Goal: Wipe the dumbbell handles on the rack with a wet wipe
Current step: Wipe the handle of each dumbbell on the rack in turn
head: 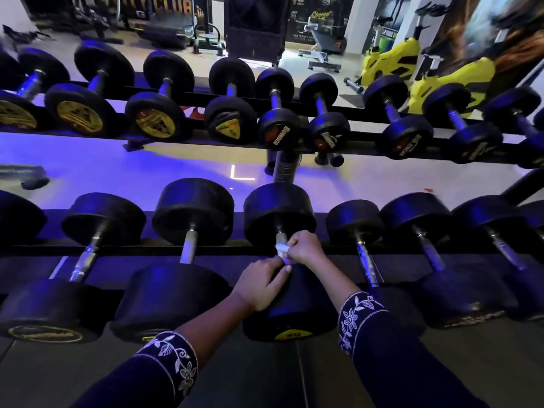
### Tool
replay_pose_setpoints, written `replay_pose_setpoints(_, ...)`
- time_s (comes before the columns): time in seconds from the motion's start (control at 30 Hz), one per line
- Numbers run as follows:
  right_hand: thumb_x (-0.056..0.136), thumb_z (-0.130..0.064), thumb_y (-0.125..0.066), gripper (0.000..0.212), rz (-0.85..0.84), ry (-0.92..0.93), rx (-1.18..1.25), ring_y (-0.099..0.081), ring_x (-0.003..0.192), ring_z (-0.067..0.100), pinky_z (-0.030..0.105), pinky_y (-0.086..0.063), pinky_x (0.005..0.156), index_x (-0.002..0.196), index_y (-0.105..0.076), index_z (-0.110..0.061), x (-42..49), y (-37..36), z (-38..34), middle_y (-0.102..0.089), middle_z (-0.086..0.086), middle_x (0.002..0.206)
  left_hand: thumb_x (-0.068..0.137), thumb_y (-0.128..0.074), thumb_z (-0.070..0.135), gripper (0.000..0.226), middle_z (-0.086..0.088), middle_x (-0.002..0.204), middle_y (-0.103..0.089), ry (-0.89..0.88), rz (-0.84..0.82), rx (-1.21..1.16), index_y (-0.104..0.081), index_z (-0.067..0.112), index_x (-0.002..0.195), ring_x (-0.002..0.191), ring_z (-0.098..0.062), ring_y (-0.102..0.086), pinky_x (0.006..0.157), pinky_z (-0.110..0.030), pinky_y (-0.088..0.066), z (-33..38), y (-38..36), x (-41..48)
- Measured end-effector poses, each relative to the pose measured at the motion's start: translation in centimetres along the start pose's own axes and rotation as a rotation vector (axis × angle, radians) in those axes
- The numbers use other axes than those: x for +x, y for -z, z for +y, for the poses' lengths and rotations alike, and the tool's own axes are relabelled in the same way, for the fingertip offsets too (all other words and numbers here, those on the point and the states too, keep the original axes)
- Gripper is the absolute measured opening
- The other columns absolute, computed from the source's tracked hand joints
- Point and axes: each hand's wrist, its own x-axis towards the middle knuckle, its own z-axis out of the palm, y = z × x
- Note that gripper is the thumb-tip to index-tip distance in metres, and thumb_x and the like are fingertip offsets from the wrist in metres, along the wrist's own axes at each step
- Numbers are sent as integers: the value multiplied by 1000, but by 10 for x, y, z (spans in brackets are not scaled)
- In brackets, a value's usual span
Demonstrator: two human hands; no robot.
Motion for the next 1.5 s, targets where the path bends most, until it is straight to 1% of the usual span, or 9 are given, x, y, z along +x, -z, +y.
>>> replay_pose_setpoints(0.13, 80, -12, -66, 15, 66, -8, -1, -64, 97, 23, 26, -47, 80, 93, -70, -7, 0, 1, 1, -70, 10, 99, 92, -22, 65, 57, -2, 96, -68, 28, -6, 13, -59, 22, 99, 93, -28, -63, 76, -44, -49, -3, -4, 0)
replay_pose_setpoints(0.3, 77, -9, -66, 15, 169, -3, 1, -65, 92, 22, 22, -45, 75, 89, -71, -15, -2, 2, -2, -72, 7, 95, 90, -17, 68, 64, -2, 97, -68, 25, -7, 23, -58, 21, 100, 93, -29, -63, 75, -43, -49, -6, -5, 1)
replay_pose_setpoints(0.6, 65, -9, -76, 15, 7, 16, -58, -60, 75, 9, 18, -42, 64, 79, -74, -12, -6, 5, -2, -73, 7, 84, 88, -18, 66, 63, -2, 103, -69, -7, 19, 57, -61, 23, 105, 98, -26, -63, 77, -40, -49, -2, -4, -1)
replay_pose_setpoints(0.77, 64, -6, -74, 11, -55, 178, -99, -56, 71, 12, 21, -35, 53, 66, -67, -14, 4, 7, 8, -63, 4, 72, 84, -17, 67, 68, -7, 107, -69, 172, -6, 121, -62, 22, 107, 102, -33, -62, 80, -41, -49, 17, -6, 6)
replay_pose_setpoints(0.97, 72, -1, -62, 19, 56, 282, 58, -62, 77, 18, 18, -33, 56, 86, -73, -7, 18, 5, 19, -70, 11, 84, 82, -23, 61, 66, -15, 98, -70, 383, 108, 185, -70, 16, 96, 98, -38, -63, 79, -39, -47, 46, -17, 11)
replay_pose_setpoints(1.17, 70, -23, -80, 16, -271, 420, -20, -48, 65, 9, 22, -34, 54, 67, -72, -10, 18, 17, 38, -60, 10, 65, 82, -27, 66, 62, -12, 88, -70, 449, 121, 99, -64, 16, 81, 95, -37, -62, 80, -42, -48, 44, -15, 8)
replay_pose_setpoints(1.27, 68, -10, -75, 7, -138, 404, 32, -55, 63, 14, 22, -35, 55, 70, -72, -4, 26, 16, 30, -64, 11, 67, 77, -21, 72, 73, -6, 90, -72, 457, 126, 87, -69, 20, 90, 95, -32, -63, 82, -42, -49, 41, -15, 9)
replay_pose_setpoints(1.37, 73, -14, -70, 14, -18, 388, 66, -57, 64, 14, 24, -38, 57, 73, -73, 0, 29, 13, 16, -69, 15, 73, 76, -18, 73, 75, -3, 90, -72, 454, 109, 64, -70, 23, 95, 94, -28, -64, 85, -42, -48, 40, -14, 9)
replay_pose_setpoints(1.5, 74, -9, -73, 10, -280, 420, -57, -42, 54, 1, 10, -30, 46, 73, -72, 1, 17, 19, 24, -53, -1, 55, 88, -32, 63, 53, -5, 91, -71, 447, 90, 89, -63, 21, 84, 96, -32, -62, 85, -42, -46, 38, -15, 9)
